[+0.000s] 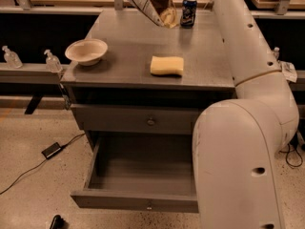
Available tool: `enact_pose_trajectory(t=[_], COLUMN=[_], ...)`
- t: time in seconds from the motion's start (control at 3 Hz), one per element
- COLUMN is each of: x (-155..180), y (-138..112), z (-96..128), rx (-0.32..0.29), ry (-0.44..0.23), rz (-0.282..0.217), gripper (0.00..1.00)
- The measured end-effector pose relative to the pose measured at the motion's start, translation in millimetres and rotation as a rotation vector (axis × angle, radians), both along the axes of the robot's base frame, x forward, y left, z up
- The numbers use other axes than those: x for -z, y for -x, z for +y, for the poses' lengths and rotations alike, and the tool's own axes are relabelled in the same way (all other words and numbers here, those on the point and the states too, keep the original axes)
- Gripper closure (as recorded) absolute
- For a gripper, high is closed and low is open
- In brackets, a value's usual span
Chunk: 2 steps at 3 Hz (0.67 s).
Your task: Place brown chip bag into middle drawer
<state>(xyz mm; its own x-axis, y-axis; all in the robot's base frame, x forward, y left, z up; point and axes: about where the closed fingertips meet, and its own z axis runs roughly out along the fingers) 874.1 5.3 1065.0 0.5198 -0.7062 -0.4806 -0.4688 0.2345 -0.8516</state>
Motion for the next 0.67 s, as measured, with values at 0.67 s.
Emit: enact_pose_trajectory(t=[0.67], x=[-135], y=[108], z=[-45], rx=[-0.027], ry=[-0.110], rz=[-0.243], gripper=[1.00])
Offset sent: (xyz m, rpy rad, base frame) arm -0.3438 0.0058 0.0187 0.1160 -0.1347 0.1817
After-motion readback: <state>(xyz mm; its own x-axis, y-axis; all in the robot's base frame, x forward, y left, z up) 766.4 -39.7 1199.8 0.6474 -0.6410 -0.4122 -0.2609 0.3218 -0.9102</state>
